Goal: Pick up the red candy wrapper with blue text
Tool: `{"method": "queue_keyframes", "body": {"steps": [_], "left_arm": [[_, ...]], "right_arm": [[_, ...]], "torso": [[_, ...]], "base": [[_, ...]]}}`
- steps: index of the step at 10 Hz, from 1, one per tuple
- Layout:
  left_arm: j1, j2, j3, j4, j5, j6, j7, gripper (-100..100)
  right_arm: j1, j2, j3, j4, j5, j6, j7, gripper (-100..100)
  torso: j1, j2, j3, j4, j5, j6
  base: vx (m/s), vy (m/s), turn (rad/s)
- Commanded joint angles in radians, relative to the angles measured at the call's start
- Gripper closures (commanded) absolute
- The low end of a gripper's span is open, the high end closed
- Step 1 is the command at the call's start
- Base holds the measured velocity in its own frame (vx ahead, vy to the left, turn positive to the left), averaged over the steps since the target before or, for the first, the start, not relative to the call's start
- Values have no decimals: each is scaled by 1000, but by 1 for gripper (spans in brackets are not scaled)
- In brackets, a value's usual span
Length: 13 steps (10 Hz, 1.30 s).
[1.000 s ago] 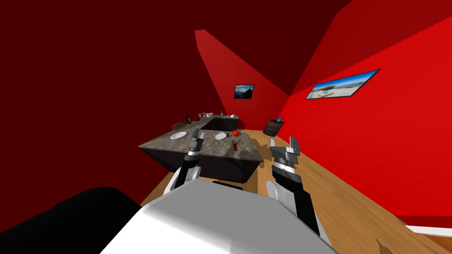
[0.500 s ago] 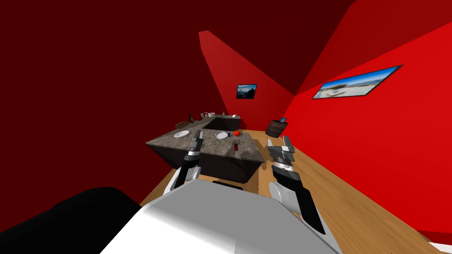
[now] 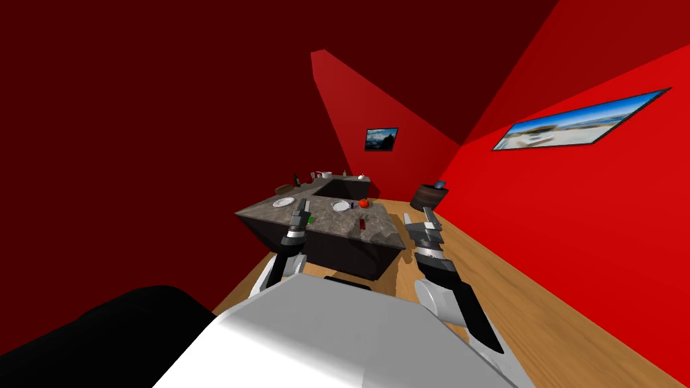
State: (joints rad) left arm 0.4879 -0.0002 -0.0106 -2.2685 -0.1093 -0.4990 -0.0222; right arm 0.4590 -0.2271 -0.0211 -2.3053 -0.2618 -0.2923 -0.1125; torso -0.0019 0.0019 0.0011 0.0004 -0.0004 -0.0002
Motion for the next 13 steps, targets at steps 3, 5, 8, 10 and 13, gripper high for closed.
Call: {"method": "queue_keyframes", "body": {"steps": [3, 5, 8, 10, 13], "left_arm": [[0, 0, 0, 0, 0, 0, 0, 0], [0, 0, 0, 0, 0, 0, 0, 0], [0, 0, 0, 0, 0, 0, 0, 0], [0, 0, 0, 0, 0, 0, 0, 0], [0, 0, 0, 0, 0, 0, 0, 0]], "right_arm": [[-18, -107, 11, 25, -90, 46, 10, -100], [-25, -158, 17, 37, -130, 65, 14, -100], [-31, -220, 22, 49, -171, 84, 19, -100], [-38, -272, 27, 61, -212, 105, 24, -100], [-49, -364, 40, 86, -297, 147, 36, -100]], "torso": [[-1, 1, 0, 0, 0, 0], [0, 0, 0, 0, 0, 0], [0, 0, 0, 0, 0, 0], [0, 0, 0, 0, 0, 0], [0, 0, 0, 0, 0, 1]], "base": [[-43, -28, 150], [-30, -21, 113], [-34, -20, 114], [-30, -21, 127], [-35, -15, 144]]}}
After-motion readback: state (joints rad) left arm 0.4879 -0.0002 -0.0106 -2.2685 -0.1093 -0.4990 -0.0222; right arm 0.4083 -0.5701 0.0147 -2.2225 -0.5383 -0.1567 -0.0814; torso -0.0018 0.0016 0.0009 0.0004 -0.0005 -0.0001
